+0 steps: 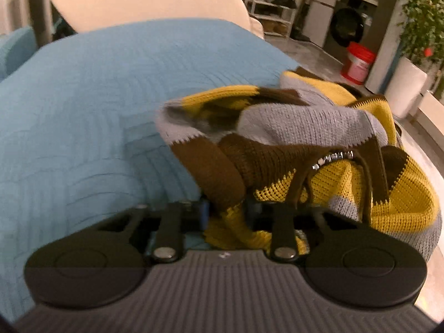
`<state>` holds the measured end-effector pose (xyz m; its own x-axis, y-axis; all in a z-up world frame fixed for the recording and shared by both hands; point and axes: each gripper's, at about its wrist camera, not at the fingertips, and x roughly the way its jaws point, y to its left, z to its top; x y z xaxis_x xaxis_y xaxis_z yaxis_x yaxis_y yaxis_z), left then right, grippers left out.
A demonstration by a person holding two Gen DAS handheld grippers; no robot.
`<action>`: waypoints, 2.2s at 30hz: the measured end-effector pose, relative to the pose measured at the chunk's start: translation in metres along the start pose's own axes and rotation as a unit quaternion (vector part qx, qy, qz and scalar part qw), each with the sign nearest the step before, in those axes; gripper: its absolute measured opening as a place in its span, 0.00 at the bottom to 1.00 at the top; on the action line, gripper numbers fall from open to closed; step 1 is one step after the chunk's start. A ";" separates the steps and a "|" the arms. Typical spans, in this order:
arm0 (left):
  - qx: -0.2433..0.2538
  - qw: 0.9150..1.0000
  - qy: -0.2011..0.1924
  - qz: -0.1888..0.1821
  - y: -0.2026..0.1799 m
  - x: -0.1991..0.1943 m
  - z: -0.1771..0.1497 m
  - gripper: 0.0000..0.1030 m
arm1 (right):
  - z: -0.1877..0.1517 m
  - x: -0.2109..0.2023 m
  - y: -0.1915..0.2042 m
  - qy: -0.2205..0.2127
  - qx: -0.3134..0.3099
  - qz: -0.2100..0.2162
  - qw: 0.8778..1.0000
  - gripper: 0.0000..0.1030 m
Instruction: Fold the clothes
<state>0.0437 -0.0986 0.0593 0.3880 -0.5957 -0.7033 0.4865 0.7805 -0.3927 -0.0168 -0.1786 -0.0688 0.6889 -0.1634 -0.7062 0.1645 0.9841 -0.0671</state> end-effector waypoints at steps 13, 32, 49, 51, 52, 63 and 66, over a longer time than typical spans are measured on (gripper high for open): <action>-0.045 0.987 0.069 0.137 0.051 0.034 -0.011 1.00 | -0.045 -0.106 0.056 -0.130 -0.078 0.174 0.973 0.10; 0.001 0.970 0.146 0.194 0.054 0.155 -0.089 0.93 | -0.075 -0.125 -0.090 -0.040 0.287 0.206 0.935 0.83; 0.009 0.957 -0.073 0.282 0.049 0.082 -0.065 0.03 | -0.074 -0.115 -0.093 -0.044 0.331 0.231 0.914 0.83; -0.025 0.943 -0.107 0.315 0.066 0.062 -0.051 0.00 | -0.076 -0.117 -0.106 -0.045 0.333 0.230 0.913 0.83; -0.042 0.935 -0.124 0.331 0.075 0.051 -0.044 0.00 | -0.078 -0.119 -0.110 -0.045 0.333 0.228 0.914 0.83; -0.224 0.945 -0.083 0.224 0.138 0.032 -0.071 0.83 | -0.068 -0.108 -0.092 -0.020 0.279 0.222 0.934 0.82; -0.251 0.961 -0.032 0.111 0.102 0.070 -0.092 0.84 | -0.069 -0.102 -0.096 -0.005 0.302 0.234 0.924 0.82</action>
<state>0.0488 -0.0431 -0.0845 0.4944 -0.4024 -0.7705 -0.0470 0.8727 -0.4860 -0.1513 -0.2512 -0.0390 0.7901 0.2662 -0.5522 0.2096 0.7292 0.6514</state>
